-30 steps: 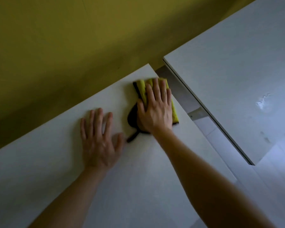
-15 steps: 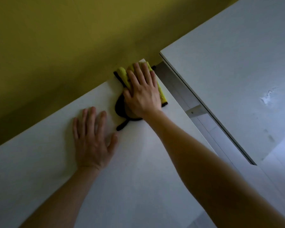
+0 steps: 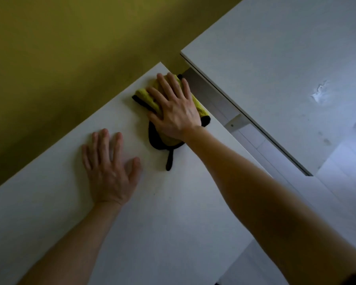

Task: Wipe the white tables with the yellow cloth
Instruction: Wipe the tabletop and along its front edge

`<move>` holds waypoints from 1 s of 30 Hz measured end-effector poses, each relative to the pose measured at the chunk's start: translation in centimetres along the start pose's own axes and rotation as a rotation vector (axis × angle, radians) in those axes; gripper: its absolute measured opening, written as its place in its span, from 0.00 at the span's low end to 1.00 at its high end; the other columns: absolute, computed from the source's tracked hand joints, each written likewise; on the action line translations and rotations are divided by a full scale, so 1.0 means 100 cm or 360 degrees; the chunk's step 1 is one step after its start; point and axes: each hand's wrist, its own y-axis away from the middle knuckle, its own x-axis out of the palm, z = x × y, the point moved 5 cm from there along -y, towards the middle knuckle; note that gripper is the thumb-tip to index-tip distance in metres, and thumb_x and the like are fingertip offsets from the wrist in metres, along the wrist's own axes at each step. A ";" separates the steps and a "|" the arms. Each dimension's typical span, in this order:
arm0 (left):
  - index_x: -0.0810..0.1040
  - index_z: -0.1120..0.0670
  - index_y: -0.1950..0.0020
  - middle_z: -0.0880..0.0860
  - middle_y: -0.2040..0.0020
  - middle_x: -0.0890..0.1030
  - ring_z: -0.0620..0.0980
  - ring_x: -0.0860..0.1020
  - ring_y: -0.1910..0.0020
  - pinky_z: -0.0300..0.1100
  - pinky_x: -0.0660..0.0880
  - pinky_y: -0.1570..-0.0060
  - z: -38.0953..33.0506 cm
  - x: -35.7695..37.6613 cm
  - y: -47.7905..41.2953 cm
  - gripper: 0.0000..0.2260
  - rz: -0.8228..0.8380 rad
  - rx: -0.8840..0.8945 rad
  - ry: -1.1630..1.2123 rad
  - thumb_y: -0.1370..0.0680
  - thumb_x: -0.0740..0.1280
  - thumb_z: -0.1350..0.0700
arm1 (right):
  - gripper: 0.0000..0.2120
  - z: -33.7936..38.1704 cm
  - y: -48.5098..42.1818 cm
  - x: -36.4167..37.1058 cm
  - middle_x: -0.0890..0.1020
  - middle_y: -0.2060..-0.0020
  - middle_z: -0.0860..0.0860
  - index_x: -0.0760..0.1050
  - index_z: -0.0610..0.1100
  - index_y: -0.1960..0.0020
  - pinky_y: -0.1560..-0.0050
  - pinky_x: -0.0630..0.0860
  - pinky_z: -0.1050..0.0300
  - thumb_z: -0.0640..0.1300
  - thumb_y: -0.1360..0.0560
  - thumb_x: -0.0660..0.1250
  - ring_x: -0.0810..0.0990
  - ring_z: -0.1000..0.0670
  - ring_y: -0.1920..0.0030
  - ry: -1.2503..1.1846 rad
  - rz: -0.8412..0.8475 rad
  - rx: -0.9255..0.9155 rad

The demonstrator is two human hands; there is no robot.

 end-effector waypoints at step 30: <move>0.75 0.53 0.20 0.63 0.19 0.71 0.67 0.69 0.20 0.68 0.63 0.22 -0.069 -0.022 0.089 0.27 0.0200 0.1047 0.0317 0.17 0.66 0.43 | 0.36 -0.082 0.293 0.007 0.50 0.12 0.47 0.62 0.51 0.15 0.15 0.49 0.33 0.65 0.19 0.59 0.44 0.42 0.12 -0.0166 -0.0172 0.1022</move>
